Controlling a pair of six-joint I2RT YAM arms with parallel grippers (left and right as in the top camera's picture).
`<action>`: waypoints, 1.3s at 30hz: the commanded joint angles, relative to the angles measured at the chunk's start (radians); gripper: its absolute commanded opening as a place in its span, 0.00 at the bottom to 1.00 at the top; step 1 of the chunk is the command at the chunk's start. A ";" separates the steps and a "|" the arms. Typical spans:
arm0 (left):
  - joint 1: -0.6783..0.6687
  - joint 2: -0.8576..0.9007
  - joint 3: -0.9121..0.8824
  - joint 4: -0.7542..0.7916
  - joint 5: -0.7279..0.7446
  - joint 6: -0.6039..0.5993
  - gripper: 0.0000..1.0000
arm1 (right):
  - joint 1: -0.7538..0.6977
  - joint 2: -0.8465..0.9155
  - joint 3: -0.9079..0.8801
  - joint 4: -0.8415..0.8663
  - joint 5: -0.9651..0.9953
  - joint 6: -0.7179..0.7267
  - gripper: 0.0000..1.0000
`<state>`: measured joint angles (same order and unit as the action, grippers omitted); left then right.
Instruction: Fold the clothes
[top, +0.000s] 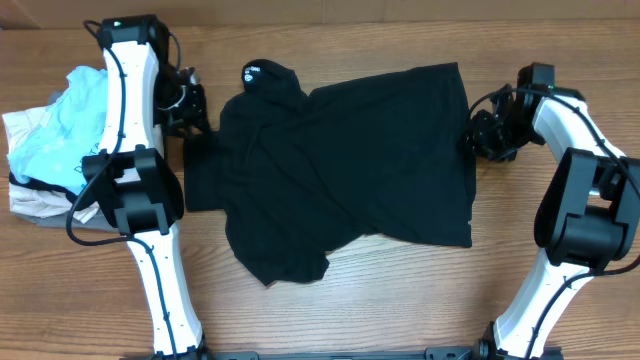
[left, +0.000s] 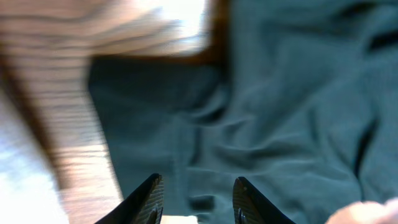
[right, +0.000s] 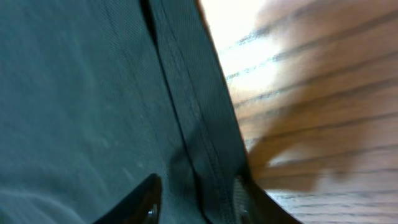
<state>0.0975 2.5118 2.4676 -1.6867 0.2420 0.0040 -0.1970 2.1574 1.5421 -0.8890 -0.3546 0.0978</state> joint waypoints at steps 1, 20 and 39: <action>-0.045 -0.007 0.018 0.000 0.069 0.059 0.41 | 0.018 -0.003 -0.023 0.008 -0.028 -0.002 0.36; -0.182 -0.005 -0.321 0.211 0.009 0.079 0.35 | 0.001 -0.008 -0.009 -0.024 -0.075 -0.075 0.25; -0.181 -0.005 -0.339 0.233 -0.020 0.078 0.35 | -0.129 -0.010 0.065 -0.015 -0.139 -0.019 0.04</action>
<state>-0.0895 2.5076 2.1509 -1.4670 0.2584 0.0601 -0.2993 2.1574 1.5700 -0.9218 -0.4519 0.0719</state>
